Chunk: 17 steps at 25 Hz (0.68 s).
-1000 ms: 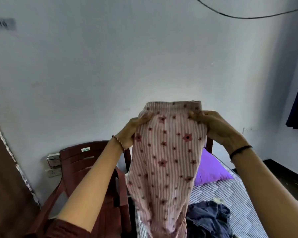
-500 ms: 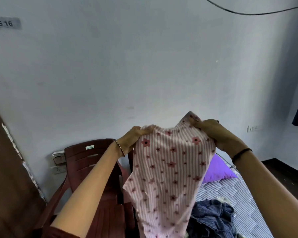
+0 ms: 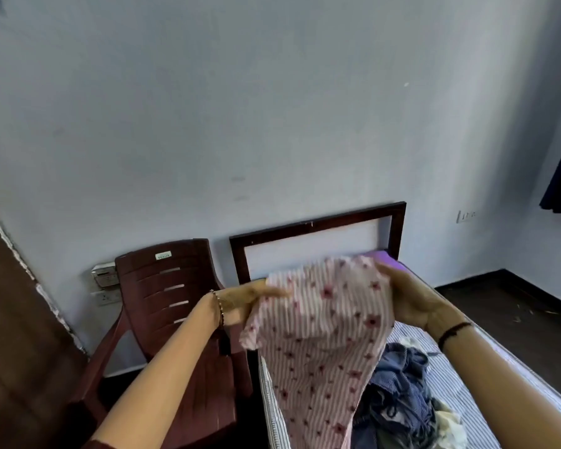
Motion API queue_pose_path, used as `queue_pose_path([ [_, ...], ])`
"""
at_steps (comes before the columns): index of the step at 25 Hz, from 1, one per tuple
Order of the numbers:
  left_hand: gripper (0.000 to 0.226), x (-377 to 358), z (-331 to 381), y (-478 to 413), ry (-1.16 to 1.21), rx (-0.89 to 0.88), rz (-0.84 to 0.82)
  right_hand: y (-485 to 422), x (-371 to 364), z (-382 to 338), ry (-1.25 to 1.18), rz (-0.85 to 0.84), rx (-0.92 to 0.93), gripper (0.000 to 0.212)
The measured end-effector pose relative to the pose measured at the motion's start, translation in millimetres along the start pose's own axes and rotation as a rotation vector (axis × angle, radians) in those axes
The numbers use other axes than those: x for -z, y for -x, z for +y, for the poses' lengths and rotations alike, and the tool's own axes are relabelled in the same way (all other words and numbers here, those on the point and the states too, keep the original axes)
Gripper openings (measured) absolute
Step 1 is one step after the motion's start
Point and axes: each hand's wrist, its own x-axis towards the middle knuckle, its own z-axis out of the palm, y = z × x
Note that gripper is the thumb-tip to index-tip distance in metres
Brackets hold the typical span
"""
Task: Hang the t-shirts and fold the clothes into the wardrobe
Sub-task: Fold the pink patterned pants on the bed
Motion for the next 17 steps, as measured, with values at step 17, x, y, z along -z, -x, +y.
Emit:
queue_pose_path([
  [17,0.048,-48,-114,-11,0.059,0.116,0.081,40,34,94,0.108,0.256,-0.192,0.011],
])
